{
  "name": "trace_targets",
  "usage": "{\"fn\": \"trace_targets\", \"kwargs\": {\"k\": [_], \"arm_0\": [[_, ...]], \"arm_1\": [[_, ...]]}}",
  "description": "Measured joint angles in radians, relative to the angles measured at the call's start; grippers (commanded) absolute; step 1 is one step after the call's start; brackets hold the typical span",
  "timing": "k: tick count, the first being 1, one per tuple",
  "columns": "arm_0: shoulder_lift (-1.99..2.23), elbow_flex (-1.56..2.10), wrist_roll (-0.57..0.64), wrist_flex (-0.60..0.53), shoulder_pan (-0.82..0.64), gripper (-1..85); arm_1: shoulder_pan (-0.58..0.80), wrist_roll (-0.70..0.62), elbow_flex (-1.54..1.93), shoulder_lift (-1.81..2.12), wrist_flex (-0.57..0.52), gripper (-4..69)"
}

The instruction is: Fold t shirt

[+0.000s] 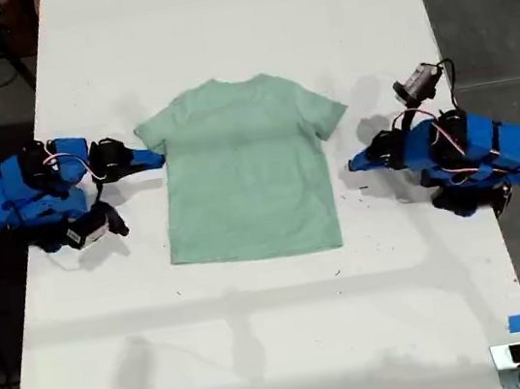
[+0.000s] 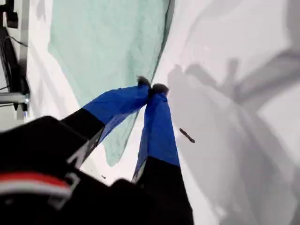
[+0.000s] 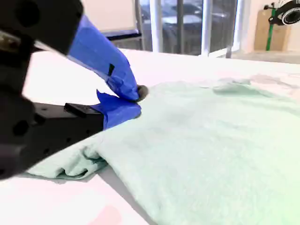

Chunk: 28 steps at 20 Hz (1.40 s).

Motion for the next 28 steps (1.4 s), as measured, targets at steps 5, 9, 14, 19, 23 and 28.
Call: {"fn": "trace_targets", "kwargs": {"k": [5, 9, 14, 19, 23, 28], "arm_0": [[0.0, 0.0, 0.0, 0.0, 0.0, -0.1], [0.0, 0.0, 0.0, 0.0, 0.0, -0.1], [0.0, 0.0, -0.003, 0.0, 0.0, -0.1], [0.0, 0.0, -0.003, 0.0, 0.0, -0.1], [0.0, 0.0, -0.003, 0.0, 0.0, 1.2], [0.0, 0.0, -0.003, 0.0, 0.0, 2.3]], "arm_1": [[0.0, 0.0, 0.0, 0.0, 0.0, 1.6], [0.0, 0.0, 0.0, 0.0, 0.0, 1.6], [0.0, -0.003, 0.0, 0.0, 0.0, 1.6], [0.0, -0.166, -0.014, -0.032, -0.054, 2.4], [0.143, -0.394, -0.522, -0.672, -0.023, 19.7], [0.365, -0.581, -1.147, -1.471, 0.038, 25.8]]}}
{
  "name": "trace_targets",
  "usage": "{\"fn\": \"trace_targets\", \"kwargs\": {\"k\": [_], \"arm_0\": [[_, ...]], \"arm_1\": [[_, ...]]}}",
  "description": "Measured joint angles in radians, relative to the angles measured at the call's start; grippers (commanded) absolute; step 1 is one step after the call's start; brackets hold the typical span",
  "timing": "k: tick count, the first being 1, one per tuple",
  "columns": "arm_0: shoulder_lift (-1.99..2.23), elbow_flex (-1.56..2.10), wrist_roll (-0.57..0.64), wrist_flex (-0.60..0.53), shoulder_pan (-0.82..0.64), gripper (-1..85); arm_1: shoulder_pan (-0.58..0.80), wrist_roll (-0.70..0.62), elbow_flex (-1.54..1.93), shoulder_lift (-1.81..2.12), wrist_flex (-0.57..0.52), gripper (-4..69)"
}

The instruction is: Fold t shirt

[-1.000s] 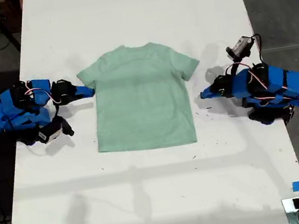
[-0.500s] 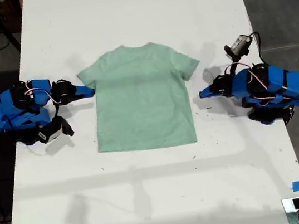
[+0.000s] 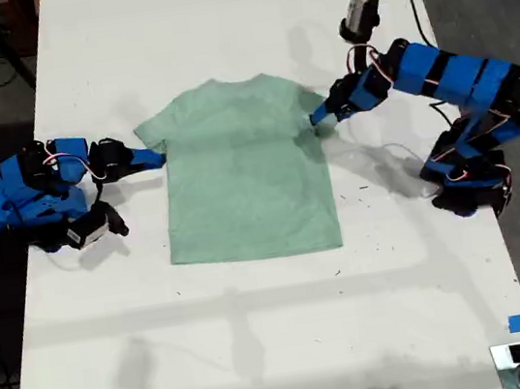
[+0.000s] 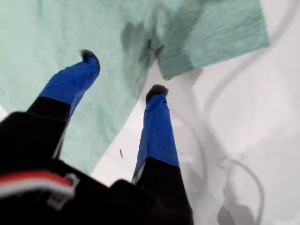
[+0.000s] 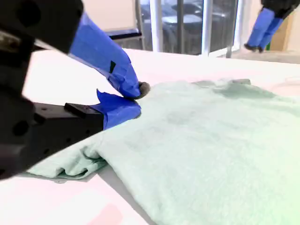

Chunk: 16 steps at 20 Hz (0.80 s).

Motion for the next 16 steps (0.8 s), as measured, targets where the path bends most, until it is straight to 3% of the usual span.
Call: {"fn": "trace_targets", "kwargs": {"k": [5, 8, 9, 10, 13, 16], "arm_0": [[0.0, 0.0, 0.0, 0.0, 0.0, 1.5], [0.0, 0.0, 0.0, 0.0, 0.0, 1.5], [0.0, 0.0, 0.0, 0.0, 0.0, 1.4], [0.0, 0.0, 0.0, 0.002, 0.0, 1.2], [0.0, 0.0, 0.0, 0.002, 0.0, 1.0], [0.0, 0.0, 0.0, 0.002, 0.0, 1.1]], "arm_1": [[0.213, -0.083, -0.048, -0.249, -0.06, 24.9], [0.264, -0.118, -0.048, -0.367, -0.132, 24.8], [0.259, -0.127, -0.054, -0.422, -0.15, 21.1], [0.259, -0.133, -0.094, -0.474, -0.155, 1.2], [0.261, -0.135, -0.256, -0.632, -0.112, -0.2], [0.259, -0.135, -0.23, -0.552, -0.094, -0.2]]}}
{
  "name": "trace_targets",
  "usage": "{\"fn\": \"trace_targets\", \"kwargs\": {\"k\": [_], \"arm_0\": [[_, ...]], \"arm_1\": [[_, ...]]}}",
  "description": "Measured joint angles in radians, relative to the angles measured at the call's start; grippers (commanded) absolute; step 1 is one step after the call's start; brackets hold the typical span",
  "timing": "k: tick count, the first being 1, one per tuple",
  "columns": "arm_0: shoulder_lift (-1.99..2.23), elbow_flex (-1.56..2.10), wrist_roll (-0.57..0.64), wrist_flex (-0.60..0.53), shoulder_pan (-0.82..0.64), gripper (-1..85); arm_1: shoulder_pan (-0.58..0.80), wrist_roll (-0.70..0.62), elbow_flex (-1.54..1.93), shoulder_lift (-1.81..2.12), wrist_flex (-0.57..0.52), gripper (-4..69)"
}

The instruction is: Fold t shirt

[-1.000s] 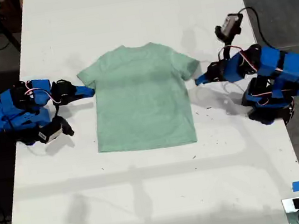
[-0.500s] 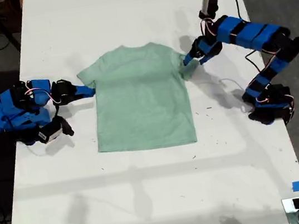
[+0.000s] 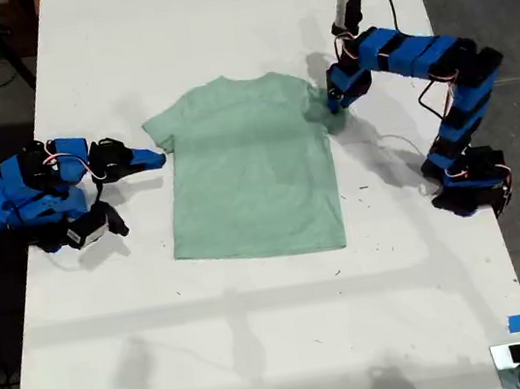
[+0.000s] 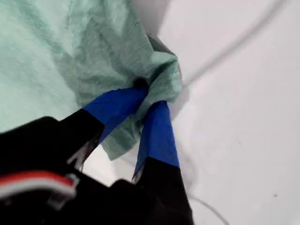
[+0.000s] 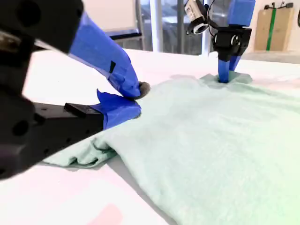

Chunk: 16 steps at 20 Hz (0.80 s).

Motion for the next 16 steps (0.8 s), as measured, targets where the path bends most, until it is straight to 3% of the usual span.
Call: {"fn": "trace_targets", "kwargs": {"k": [3, 7, 16], "arm_0": [[0.0, 0.0, 0.0, 0.0, 0.0, 1.0], [0.0, 0.0, 0.0, 0.0, 0.0, 0.8], [0.0, 0.0, 0.0, 0.0, 0.0, 0.6]], "arm_1": [[-0.029, 0.0, -0.044, 0.144, 0.057, -0.2], [-0.215, 0.014, -0.265, 0.19, 0.115, -0.2], [-0.497, 0.069, -0.285, -0.072, -0.083, -0.2]]}}
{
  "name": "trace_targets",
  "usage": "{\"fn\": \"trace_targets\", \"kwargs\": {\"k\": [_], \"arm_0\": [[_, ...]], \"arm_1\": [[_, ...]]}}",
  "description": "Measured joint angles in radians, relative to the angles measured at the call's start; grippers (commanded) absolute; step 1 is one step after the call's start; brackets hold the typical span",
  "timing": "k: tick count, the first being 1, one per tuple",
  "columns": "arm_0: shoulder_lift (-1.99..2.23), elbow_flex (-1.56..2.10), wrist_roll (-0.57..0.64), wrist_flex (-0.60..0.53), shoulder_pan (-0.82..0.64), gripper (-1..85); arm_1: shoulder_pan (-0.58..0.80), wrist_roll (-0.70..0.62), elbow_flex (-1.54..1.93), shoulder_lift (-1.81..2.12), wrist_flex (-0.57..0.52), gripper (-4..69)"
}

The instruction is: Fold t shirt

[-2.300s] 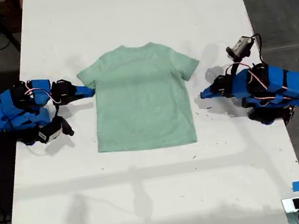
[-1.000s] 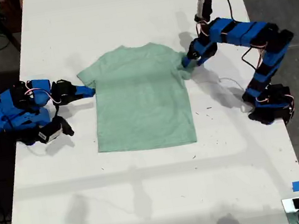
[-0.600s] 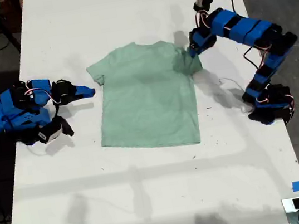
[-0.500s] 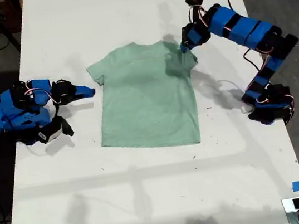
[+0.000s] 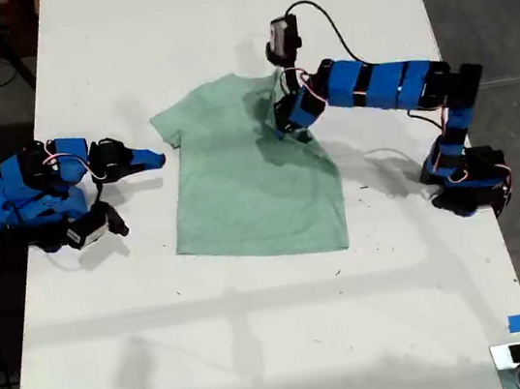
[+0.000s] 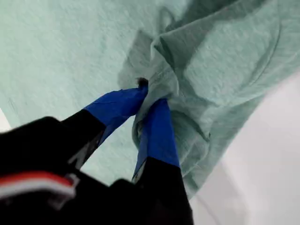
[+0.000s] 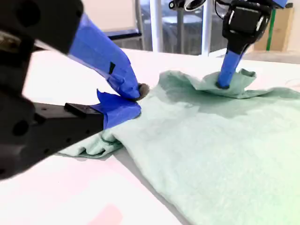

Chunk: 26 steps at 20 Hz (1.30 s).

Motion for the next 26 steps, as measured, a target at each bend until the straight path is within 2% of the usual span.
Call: {"fn": "trace_targets", "kwargs": {"k": [1, 4, 6, 10, 11, 12, 14, 16, 19, 21, 23, 26], "arm_0": [[0.0, 0.0, 0.0, 0.0, 0.0, 0.7], [0.0, 0.0, 0.0, 0.0, 0.0, 0.8], [0.0, 0.0, 0.0, 0.0, 0.0, 0.8], [0.0, 0.0, 0.0, 0.009, 0.0, 0.7], [0.0, 0.0, 0.0, 0.009, 0.0, 0.7], [0.0, 0.0, 0.0, 0.009, 0.0, 0.6], [0.0, 0.0, 0.0, 0.009, 0.0, 0.6], [0.0, 0.0, 0.0, 0.009, 0.0, 0.5], [0.0, 0.0, 0.0, 0.009, 0.0, 0.4], [0.0, 0.0, 0.0, 0.009, 0.0, 0.5], [0.0, 0.0, 0.0, 0.009, 0.0, 0.1], [0.0, 0.0, 0.0, 0.009, 0.0, -0.1]], "arm_1": [[-0.02, 0.0, 0.0, -0.028, -0.014, 1.2], [-0.072, -0.015, -0.094, -0.083, -0.021, 25.2], [-0.089, -0.028, -0.184, -0.08, 0.017, 27.6], [-0.052, -0.029, -0.206, 0.057, 0.206, 25.2], [-0.017, -0.023, -0.184, 0.137, 0.261, 20.0], [0.026, -0.011, -0.138, 0.227, 0.311, 0.8], [0.091, 0.011, 0.04, 0.454, 0.354, 0.8], [0.084, 0.046, 0.307, 0.752, 0.334, 0.9], [0.0, 0.138, 0.819, 1.25, 0.192, 1.6], [-0.069, 0.15, 1.163, 1.6, 0.15, 1.6], [-0.118, 0.178, 1.436, 1.937, 0.169, 1.6], [-0.132, 0.27, 1.623, 2.069, 0.193, 1.6]]}}
